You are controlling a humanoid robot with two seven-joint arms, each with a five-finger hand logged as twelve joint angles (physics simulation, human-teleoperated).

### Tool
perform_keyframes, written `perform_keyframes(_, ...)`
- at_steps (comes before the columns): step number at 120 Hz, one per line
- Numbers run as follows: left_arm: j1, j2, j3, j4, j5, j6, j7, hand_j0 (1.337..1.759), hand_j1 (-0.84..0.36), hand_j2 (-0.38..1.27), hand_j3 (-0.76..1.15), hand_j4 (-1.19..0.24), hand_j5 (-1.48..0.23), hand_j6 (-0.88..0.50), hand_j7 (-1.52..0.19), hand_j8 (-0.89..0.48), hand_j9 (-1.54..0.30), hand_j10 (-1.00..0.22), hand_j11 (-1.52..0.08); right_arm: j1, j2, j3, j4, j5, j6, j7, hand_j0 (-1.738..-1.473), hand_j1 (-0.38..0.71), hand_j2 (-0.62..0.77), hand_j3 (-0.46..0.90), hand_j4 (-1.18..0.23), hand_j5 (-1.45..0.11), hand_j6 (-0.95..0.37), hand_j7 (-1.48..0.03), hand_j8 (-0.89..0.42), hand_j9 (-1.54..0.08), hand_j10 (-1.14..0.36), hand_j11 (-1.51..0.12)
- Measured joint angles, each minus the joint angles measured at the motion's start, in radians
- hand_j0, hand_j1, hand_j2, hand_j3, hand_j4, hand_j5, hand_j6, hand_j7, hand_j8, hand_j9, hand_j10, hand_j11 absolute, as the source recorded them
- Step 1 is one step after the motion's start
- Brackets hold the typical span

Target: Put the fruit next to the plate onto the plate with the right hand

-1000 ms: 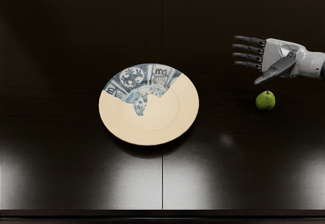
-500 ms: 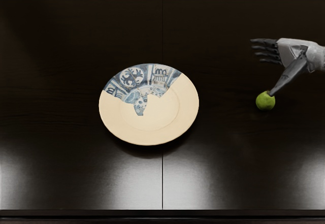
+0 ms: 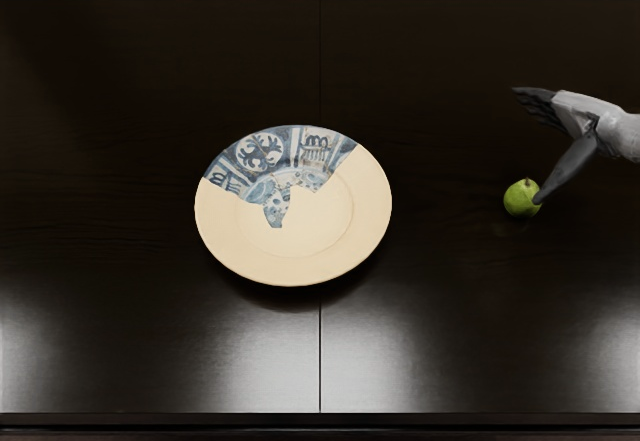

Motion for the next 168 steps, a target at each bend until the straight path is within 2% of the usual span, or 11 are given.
perform_keyframes(15,0.000,0.000,0.000,0.000,0.000,0.000,0.000,1.658,0.32,0.00,0.00,-0.02,-0.03,-0.02,-0.03,-0.02,-0.03,-0.02,-0.03,-0.029,0.010,-0.001,0.001,-0.019,-0.037,0.000,-1.658,-0.34,0.00,0.00,-0.01,-0.01,-0.01,-0.01,-0.01,-0.01,-0.01,-0.01)
perform_keyframes(42,0.000,0.000,0.000,0.000,0.000,0.000,0.000,1.658,0.32,0.00,0.00,-0.02,-0.03,-0.02,-0.03,-0.02,-0.03,-0.02,-0.03,-0.084,0.042,-0.001,-0.003,-0.051,-0.120,0.021,-1.658,-0.26,-0.01,0.00,-0.08,-0.10,-0.08,-0.10,-0.08,-0.10,-0.08,-0.10)
perform_keyframes(77,0.000,0.000,0.000,0.000,0.000,0.000,0.000,1.658,0.32,0.00,0.00,-0.02,-0.03,-0.02,-0.03,-0.02,-0.03,-0.02,-0.03,-0.143,0.049,-0.002,-0.012,-0.070,-0.209,0.026,-1.658,-0.16,-0.03,0.00,-0.16,-0.20,-0.16,-0.20,-0.16,-0.20,-0.16,-0.20)
perform_keyframes(136,0.000,0.000,0.000,0.000,0.000,0.000,0.000,1.658,0.32,0.00,0.00,-0.02,-0.03,-0.02,-0.03,-0.02,-0.03,-0.02,-0.03,-0.170,0.131,-0.003,-0.053,-0.090,-0.243,0.027,-1.658,-0.01,-0.05,0.00,-0.29,-0.37,-0.29,-0.37,-0.29,-0.37,-0.29,-0.37)
perform_keyframes(168,0.000,0.000,0.000,0.000,0.000,0.000,0.000,1.658,0.32,0.00,0.00,-0.02,-0.03,-0.02,-0.03,-0.02,-0.03,-0.02,-0.03,-0.173,0.134,-0.002,-0.061,-0.089,-0.244,0.034,-1.658,0.04,-0.06,0.00,-0.33,-0.43,-0.33,-0.43,-0.33,-0.43,-0.33,-0.43)
